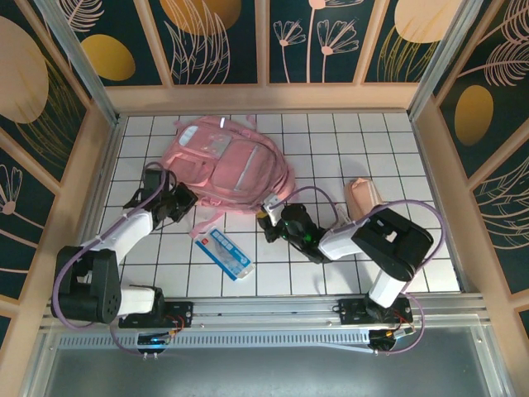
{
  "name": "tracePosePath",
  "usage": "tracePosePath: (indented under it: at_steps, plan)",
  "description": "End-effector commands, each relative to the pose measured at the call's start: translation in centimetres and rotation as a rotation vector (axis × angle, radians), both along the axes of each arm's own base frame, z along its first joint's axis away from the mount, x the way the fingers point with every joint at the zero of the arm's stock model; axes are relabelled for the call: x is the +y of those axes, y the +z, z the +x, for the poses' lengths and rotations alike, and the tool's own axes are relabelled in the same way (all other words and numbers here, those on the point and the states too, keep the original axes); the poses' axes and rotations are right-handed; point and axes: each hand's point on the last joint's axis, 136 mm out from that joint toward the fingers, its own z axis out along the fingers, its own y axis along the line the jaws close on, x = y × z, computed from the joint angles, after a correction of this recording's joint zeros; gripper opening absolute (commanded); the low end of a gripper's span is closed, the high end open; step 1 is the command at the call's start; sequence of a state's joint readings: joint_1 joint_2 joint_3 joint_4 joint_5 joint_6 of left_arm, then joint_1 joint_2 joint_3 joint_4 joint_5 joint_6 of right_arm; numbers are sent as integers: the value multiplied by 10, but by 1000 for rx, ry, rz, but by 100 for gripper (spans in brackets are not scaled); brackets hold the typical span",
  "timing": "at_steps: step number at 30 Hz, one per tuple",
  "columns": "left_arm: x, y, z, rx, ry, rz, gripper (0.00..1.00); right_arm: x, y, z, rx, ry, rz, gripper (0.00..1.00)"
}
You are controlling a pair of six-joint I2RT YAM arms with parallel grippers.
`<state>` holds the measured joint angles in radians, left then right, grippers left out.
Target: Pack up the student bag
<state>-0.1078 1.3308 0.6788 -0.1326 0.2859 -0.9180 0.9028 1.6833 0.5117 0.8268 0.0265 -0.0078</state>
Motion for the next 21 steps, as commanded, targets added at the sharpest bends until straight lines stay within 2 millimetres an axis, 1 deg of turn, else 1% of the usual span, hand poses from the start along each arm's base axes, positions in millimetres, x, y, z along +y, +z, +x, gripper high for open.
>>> tracePosePath:
  at_steps: [1,2,4,6,7,9,10,11,12,14,16,19,20,21]
  plan:
    - [36,16,30,-106,13,212,0,-20,-12,-7,44,-38,-48,0]
    - [42,16,34,-102,15,245,0,-21,-12,-10,50,-28,-47,0]
    - [44,15,43,-102,-17,279,0,-20,-10,-14,54,-12,-46,0]
    - [49,7,47,-50,-20,309,0,-18,-7,-16,52,2,-41,0]
    - [48,5,48,-16,-33,304,5,-16,-4,-16,47,2,-38,0]
    - [28,4,45,15,-105,213,32,-8,0,-20,57,45,-17,0]
    - [19,3,38,36,-116,148,43,-4,3,-19,54,52,-8,0]
    - [12,3,29,52,-110,93,48,-1,6,-18,54,54,2,0]
    - [11,5,21,63,-90,81,51,2,8,-17,53,58,11,0]
    - [14,11,-1,78,-56,146,54,9,14,-16,52,72,32,0]
    - [10,19,-22,87,-46,202,57,17,19,-17,51,103,50,0]
    - [-9,17,-48,112,-20,129,58,29,26,-23,45,159,82,0]
    - [-16,13,-55,118,1,100,58,32,28,-24,44,174,90,0]
    - [-23,13,-58,104,17,75,58,35,30,-25,41,184,95,0]
